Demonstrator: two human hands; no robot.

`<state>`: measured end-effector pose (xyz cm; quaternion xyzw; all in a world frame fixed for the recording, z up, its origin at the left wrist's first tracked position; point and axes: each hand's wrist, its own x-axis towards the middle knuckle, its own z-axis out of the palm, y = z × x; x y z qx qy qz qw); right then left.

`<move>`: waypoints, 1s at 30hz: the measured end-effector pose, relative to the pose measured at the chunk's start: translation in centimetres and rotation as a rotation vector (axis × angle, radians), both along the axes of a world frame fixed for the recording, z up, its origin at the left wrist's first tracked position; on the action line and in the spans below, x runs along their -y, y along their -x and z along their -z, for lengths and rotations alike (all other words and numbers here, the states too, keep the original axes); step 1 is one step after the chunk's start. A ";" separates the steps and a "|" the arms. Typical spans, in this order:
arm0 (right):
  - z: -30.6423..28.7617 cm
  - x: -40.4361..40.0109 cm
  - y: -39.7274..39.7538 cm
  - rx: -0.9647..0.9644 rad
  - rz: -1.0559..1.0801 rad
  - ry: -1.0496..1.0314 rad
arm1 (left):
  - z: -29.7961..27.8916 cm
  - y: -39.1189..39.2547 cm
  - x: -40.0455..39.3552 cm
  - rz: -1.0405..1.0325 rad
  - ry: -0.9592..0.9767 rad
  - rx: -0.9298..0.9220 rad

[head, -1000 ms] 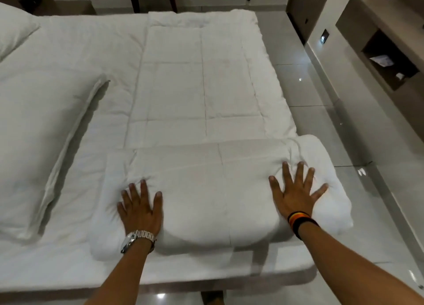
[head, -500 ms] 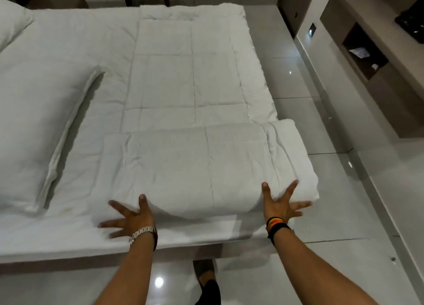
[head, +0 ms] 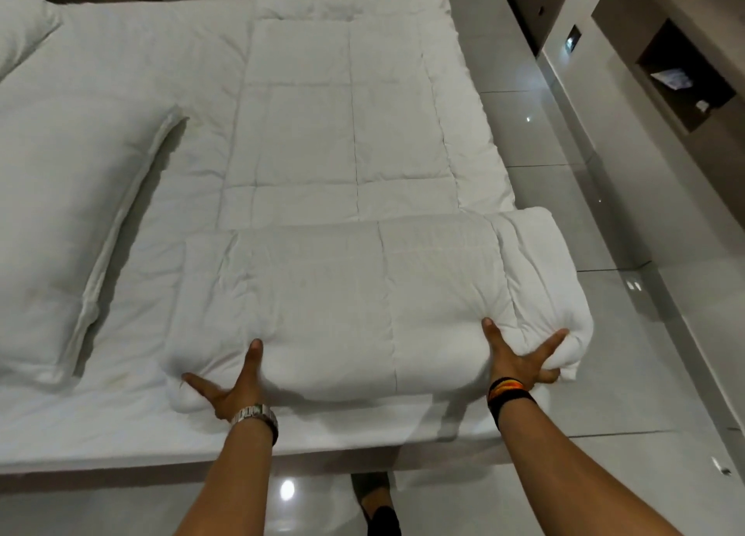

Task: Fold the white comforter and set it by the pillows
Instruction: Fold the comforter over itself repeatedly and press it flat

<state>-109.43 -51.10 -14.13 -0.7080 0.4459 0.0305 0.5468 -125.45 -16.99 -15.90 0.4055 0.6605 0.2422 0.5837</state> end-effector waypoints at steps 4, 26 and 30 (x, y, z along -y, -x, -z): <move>-0.9 -1.2 -1.4 0.082 0.081 -0.013 | 0.1 -1.1 -0.9 0.002 -0.062 0.043; -14.1 9.4 25.2 0.045 0.075 -0.124 | -12.9 23.6 9.5 0.013 -0.224 0.022; -14.7 10.8 29.1 -0.049 0.009 -0.060 | -14.5 27.8 12.1 -0.024 -0.129 -0.004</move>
